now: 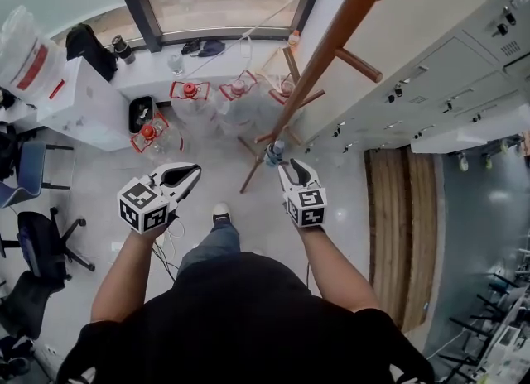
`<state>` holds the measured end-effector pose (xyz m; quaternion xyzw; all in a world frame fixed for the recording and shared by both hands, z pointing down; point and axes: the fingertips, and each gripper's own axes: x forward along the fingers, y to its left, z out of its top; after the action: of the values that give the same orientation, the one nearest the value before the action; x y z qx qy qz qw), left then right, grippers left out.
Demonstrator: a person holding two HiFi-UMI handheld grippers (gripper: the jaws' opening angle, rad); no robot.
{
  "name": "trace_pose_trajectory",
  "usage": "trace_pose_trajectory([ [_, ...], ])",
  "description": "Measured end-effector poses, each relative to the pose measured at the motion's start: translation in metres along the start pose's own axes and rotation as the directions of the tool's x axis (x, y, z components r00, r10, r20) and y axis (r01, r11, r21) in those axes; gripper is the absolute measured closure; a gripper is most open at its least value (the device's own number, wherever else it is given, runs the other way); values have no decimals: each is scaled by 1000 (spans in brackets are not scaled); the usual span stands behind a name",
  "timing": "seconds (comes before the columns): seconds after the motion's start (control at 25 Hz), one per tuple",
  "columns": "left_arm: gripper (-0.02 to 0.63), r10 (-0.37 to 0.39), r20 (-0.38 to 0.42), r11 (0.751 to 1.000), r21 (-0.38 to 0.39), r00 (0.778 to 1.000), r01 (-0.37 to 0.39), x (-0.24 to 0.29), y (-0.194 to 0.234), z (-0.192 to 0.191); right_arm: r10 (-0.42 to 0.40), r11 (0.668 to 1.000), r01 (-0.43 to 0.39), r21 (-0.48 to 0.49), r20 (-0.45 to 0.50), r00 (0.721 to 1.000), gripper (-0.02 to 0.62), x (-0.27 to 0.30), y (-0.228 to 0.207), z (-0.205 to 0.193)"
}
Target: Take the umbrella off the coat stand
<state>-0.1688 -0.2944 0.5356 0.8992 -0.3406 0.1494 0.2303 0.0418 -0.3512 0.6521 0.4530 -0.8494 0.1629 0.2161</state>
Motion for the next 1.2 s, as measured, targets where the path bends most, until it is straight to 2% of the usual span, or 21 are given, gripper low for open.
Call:
trace_pose_trajectory([
  [0.28,580,17,-4,1000,-17,1000,-17,6,22,-9,-15,999,15,-51,-3,1000,435,35,-5,-10],
  [0.68,580,-16,-69,998,-66,997,11,18,38,-38,-59,998,59,-22,21,998,441,81,-23,-18],
  [1.2,580,-37,-84,996,-81,996,30,22,55,-50,-113,994,113,5,50,992,446,117,-39,-16],
])
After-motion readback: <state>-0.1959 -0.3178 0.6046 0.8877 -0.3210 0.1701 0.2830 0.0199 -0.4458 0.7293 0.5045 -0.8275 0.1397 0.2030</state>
